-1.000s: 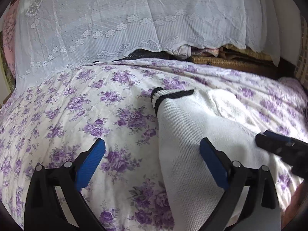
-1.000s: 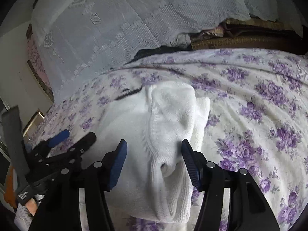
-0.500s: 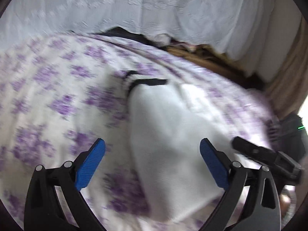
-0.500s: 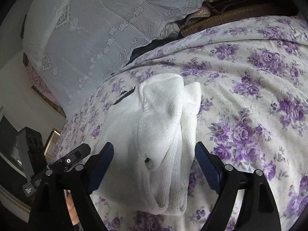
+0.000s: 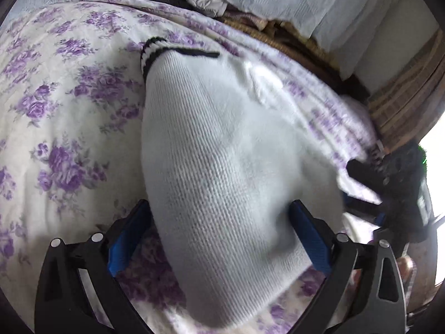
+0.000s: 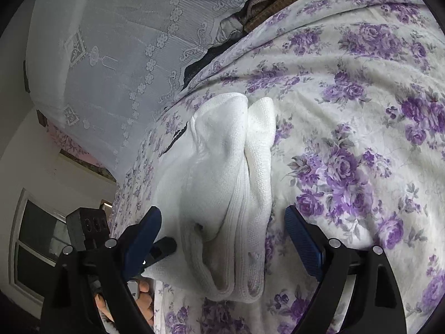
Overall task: Fold small clothes
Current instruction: 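Grasp the folded sweater with the right gripper while the left gripper grasps it, then carry the sweater with both grippers onto the striped garment and release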
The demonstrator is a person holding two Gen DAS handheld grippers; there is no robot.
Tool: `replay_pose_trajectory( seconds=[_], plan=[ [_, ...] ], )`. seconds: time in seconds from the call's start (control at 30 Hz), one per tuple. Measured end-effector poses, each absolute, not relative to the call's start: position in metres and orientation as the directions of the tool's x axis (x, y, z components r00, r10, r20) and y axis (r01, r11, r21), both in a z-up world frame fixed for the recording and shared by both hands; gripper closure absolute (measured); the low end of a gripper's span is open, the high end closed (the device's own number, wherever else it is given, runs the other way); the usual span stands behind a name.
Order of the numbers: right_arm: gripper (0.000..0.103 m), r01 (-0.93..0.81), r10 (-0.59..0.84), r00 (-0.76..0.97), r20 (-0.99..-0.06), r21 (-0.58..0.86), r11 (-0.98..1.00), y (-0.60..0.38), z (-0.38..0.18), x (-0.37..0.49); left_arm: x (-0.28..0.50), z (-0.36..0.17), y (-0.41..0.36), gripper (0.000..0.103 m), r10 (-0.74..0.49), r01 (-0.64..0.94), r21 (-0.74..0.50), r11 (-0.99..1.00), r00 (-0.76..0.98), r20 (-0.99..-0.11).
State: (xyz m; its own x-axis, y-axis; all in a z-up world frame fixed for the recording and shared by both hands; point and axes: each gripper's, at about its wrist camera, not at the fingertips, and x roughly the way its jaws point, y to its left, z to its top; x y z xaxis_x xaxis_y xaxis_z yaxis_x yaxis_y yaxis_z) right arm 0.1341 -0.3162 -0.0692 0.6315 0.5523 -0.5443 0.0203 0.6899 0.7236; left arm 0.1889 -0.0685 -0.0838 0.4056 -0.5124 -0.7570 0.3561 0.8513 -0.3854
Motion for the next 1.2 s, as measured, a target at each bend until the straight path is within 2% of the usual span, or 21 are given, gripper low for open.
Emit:
replay_pose_trajectory(
  seconds=[0.17,0.3,0.37,0.4,0.43,0.53,0.6,0.7,0.93,1.2],
  plan=[
    [0.013,0.024,0.579,0.619,-0.531,0.749,0.662,-0.317,-0.077,0.161,0.196,-0.086,-0.081,0.004,-0.505,0.366,-0.370,0.854,0.410,-0.760],
    [0.013,-0.005,0.551,0.609,-0.571,0.692,0.722,-0.304,-0.076,0.182,0.204,-0.086,-0.083,0.006,-0.519,0.368,-0.384,0.847,0.411,-0.750],
    [0.028,-0.026,0.525,0.613,-0.591,0.649,0.761,-0.295,-0.076,0.189,0.200,-0.083,-0.086,0.014,-0.509,0.385,-0.358,0.850,0.432,-0.745],
    [0.039,-0.043,0.531,0.614,-0.584,0.646,0.762,-0.292,-0.077,0.190,0.197,-0.081,-0.087,0.020,-0.498,0.392,-0.337,0.856,0.448,-0.743],
    [0.046,-0.051,0.533,0.630,-0.566,0.654,0.755,-0.294,-0.077,0.187,0.196,-0.078,-0.089,0.022,-0.491,0.395,-0.325,0.859,0.459,-0.740],
    [0.058,-0.078,0.530,0.647,-0.549,0.643,0.762,-0.297,-0.070,0.181,0.187,-0.068,-0.093,0.032,-0.457,0.408,-0.264,0.874,0.507,-0.731],
    [0.060,-0.086,0.515,0.659,-0.549,0.625,0.776,-0.295,-0.064,0.179,0.179,-0.058,-0.099,0.037,-0.428,0.419,-0.210,0.883,0.538,-0.726],
    [0.060,-0.081,0.489,0.683,-0.542,0.609,0.789,-0.301,-0.052,0.169,0.171,-0.048,-0.109,0.040,-0.427,0.438,-0.190,0.879,0.542,-0.724],
    [0.060,-0.060,0.422,0.731,-0.536,0.566,0.822,-0.345,-0.028,0.136,0.155,-0.030,-0.152,0.040,-0.474,0.507,-0.188,0.841,0.524,-0.708],
    [0.060,0.021,0.314,0.804,-0.506,0.551,0.834,-0.439,-0.003,0.083,0.132,-0.001,-0.249,0.040,-0.538,0.624,-0.162,0.765,0.479,-0.694]
  ],
)
